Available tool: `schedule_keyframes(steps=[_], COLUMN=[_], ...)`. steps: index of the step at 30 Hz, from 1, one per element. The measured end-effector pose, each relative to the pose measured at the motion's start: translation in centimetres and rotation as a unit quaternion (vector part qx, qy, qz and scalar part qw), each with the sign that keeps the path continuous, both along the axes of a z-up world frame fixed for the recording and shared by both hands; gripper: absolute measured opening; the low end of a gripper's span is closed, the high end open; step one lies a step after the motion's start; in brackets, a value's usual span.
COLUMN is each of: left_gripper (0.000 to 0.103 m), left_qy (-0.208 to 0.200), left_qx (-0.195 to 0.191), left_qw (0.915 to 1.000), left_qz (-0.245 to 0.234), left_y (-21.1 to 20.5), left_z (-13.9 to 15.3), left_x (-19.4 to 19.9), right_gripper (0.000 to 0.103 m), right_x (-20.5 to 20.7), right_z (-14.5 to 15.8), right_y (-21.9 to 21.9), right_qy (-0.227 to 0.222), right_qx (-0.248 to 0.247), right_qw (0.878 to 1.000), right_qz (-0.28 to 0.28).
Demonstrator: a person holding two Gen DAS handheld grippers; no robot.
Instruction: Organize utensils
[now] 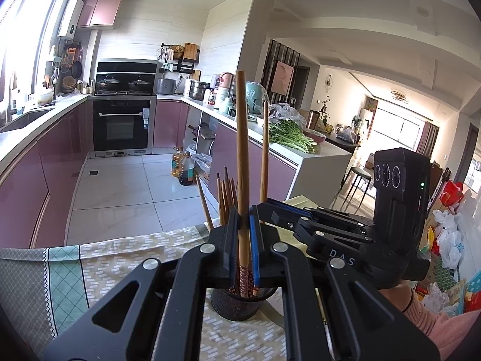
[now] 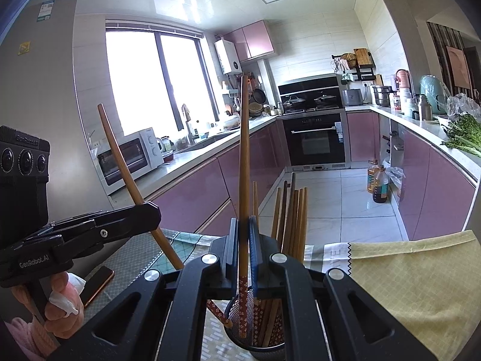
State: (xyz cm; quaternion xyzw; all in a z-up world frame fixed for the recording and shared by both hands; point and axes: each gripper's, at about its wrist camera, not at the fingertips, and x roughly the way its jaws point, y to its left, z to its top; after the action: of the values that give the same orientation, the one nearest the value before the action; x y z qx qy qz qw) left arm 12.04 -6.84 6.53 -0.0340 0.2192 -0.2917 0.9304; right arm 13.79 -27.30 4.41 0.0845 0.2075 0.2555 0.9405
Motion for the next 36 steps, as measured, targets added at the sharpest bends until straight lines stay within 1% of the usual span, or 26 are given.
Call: schedule_keyframes(steps=[18,36], left_gripper=[0.008,0.008], left_qy=[0.007,0.016], left_qx=[0.013,0.024], left_qw=[0.9999,0.9996], left_qz=[0.002,-0.001], left_y=[-1.3,-1.8], left_z=[-0.3,-1.0], left_x=[1.0,2.1], right_gripper=[0.006,0.006], right_x=[0.2,0.2], right_z=[-0.5,-1.0], right_y=[0.6,0.8], right_qy=[0.004,0.012], right_qx=[-0.015,-0.018], right_qw=[1.0,1.0], right_qz=[-0.012,-0.015])
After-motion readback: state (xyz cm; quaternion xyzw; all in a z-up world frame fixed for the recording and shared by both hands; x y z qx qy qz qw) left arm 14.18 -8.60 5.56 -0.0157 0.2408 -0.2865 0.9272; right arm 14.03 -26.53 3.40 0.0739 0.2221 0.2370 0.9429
